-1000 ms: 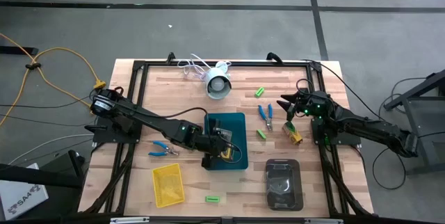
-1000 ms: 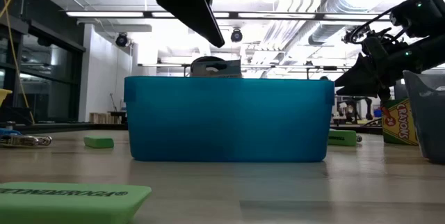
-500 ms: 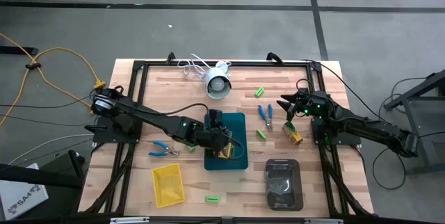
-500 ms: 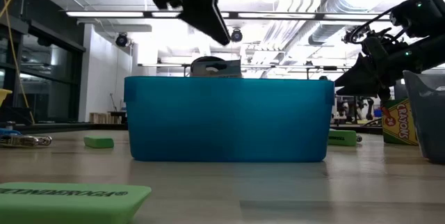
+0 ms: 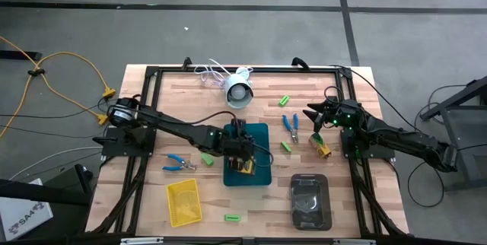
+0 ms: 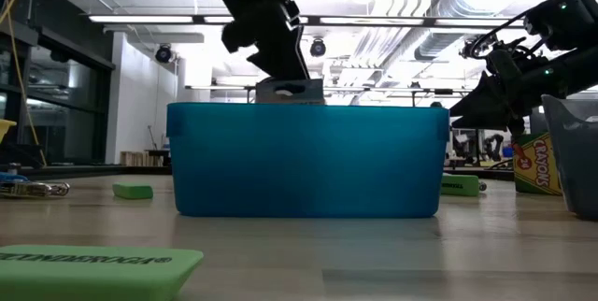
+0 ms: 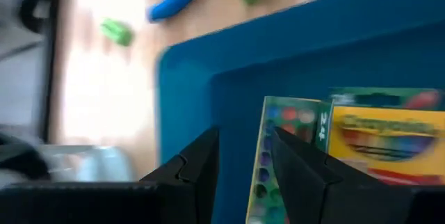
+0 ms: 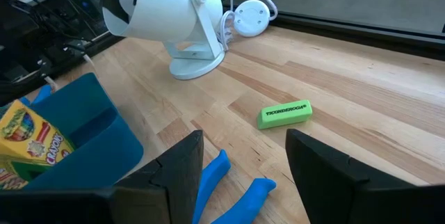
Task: Pick & Place School Supplies
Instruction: Put the yellow crayon box into the blue bin
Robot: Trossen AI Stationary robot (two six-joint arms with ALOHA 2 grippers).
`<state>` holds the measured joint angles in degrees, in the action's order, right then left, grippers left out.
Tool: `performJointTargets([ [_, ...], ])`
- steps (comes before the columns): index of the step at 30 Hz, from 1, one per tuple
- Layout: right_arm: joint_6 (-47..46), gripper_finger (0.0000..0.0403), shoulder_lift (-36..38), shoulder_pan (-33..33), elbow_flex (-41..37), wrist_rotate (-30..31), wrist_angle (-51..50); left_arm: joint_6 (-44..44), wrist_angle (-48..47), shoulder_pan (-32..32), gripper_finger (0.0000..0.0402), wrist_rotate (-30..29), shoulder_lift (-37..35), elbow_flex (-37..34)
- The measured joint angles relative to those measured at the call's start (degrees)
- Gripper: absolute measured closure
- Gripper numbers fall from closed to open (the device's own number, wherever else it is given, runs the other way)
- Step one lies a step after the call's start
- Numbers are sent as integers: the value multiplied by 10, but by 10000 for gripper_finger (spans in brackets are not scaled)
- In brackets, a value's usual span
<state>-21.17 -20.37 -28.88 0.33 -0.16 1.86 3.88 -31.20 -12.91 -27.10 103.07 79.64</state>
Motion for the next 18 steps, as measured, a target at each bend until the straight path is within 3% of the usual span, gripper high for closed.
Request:
performJointTargets([
  [10,0,206,0,0,0,0,0,-40,-6,-17,277,67,-1,0],
  [18,0,206,0,0,0,0,0,-48,-7,-30,277,66,15,-8],
])
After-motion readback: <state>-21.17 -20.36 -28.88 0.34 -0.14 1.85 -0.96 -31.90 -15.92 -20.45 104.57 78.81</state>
